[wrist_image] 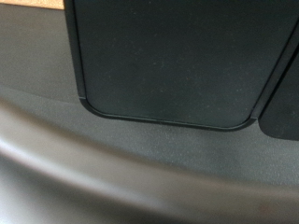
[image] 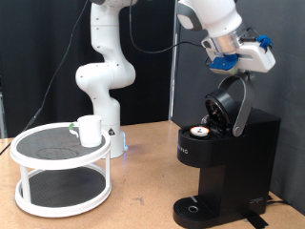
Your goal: Make a cup of coffee with the keurig machine
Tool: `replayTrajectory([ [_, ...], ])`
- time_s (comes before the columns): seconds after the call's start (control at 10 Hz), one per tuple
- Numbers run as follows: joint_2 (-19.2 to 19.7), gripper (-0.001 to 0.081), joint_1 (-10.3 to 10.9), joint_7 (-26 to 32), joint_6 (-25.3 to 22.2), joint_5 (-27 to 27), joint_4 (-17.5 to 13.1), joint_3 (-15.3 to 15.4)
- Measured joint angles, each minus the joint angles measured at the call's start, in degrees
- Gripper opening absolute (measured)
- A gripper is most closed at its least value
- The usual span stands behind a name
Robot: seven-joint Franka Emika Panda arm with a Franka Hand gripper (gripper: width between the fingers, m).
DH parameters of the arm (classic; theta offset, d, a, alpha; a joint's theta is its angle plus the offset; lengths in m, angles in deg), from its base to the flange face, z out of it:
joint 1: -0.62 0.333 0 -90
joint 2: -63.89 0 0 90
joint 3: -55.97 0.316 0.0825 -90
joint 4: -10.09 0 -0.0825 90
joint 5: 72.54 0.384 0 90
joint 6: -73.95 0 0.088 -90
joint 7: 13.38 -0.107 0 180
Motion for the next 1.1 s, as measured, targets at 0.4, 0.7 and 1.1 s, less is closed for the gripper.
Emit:
replayTrajectory([
  [0.4, -1.1, 0.0000, -0.2, 1.2, 2.4, 1.4, 1.7, -0.1],
  [0.7, -3.1, 0.0000, -0.9, 5.1, 2.7, 3.4, 3.9, -1.2],
  [1.1, -4.8, 0.0000, -2.7, 8.3, 1.5, 3.0, 6.4, -3.2],
])
